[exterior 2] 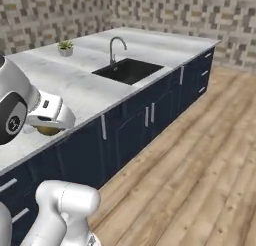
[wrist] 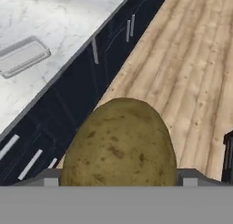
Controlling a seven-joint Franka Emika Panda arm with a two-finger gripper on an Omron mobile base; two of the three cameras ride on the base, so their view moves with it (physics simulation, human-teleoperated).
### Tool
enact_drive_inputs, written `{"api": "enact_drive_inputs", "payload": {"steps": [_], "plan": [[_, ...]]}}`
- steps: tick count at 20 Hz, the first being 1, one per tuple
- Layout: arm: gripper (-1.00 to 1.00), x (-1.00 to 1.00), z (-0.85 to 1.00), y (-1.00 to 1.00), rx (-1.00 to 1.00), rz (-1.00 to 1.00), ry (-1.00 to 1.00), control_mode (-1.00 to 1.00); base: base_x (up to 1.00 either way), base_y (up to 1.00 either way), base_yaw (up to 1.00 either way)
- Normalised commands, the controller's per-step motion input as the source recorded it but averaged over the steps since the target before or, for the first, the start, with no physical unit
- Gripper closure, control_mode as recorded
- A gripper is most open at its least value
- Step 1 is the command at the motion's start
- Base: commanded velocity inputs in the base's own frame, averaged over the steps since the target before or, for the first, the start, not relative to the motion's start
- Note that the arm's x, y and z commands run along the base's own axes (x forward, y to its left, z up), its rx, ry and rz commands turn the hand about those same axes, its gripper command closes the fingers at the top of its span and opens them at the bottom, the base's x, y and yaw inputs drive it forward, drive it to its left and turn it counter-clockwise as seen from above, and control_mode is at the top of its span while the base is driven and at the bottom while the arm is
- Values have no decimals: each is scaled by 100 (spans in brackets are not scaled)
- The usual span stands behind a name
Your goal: Take the avocado and potato out of the freezer and place them in the tupperware container on the counter. Then put the tupperware containing the vegetables back in the freezer.
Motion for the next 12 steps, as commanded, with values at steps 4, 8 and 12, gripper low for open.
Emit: {"api": "enact_drive_inputs", "payload": {"steps": [4, 8, 12], "plan": [[100, 0, 0, 0, 0, 0, 0, 100, 70, -16, 76], [100, 0, 0, 0, 0, 0, 0, 100, 75, -33, 69], [100, 0, 0, 0, 0, 0, 0, 100, 68, -39, 66]]}}
